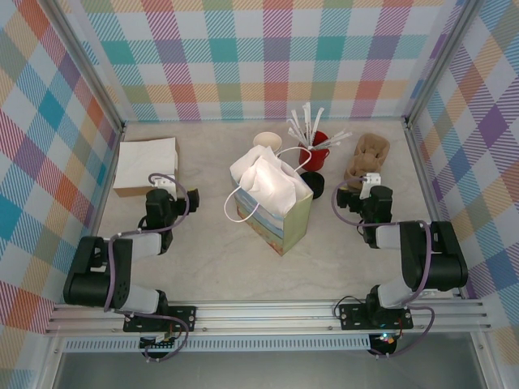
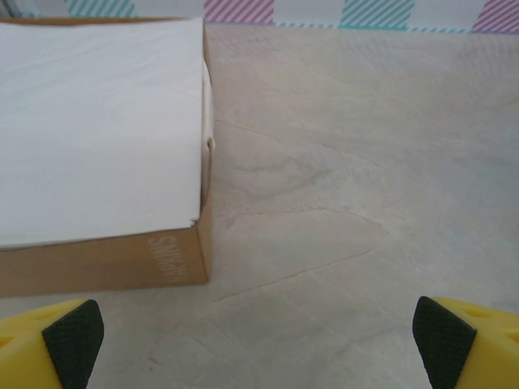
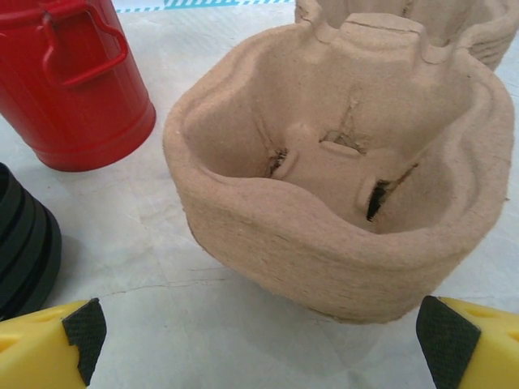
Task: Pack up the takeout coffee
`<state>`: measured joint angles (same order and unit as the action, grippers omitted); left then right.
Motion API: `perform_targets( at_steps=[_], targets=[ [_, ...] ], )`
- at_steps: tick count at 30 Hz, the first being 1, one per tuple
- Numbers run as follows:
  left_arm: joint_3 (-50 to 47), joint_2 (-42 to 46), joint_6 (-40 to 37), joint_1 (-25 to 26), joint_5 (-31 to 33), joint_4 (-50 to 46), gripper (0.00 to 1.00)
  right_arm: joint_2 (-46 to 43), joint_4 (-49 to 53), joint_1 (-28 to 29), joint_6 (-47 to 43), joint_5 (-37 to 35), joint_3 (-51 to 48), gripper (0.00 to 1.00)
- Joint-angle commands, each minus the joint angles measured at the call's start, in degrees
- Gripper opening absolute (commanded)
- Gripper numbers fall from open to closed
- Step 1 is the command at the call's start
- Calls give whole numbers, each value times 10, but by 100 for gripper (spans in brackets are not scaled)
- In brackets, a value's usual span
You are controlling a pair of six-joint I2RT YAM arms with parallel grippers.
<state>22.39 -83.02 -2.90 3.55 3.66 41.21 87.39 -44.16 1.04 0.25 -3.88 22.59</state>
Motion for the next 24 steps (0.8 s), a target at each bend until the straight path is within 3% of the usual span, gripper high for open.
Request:
perform_targets(
  at_steps=[1,2,7,24],
  targets=[
    [-11,-58,3,-2,-26,93,100,1,-22,-2,10,16,11,100],
    [-18,-68,3,-1,-23,122,100,1,-24,-2,10,16,10,100],
    [13,-67,24,0,35,57,100,1,-24,-2,9,16,10,100],
    [14,-66,20,3,33,55,100,1,-19,-2,7,21,12,100]
  ],
)
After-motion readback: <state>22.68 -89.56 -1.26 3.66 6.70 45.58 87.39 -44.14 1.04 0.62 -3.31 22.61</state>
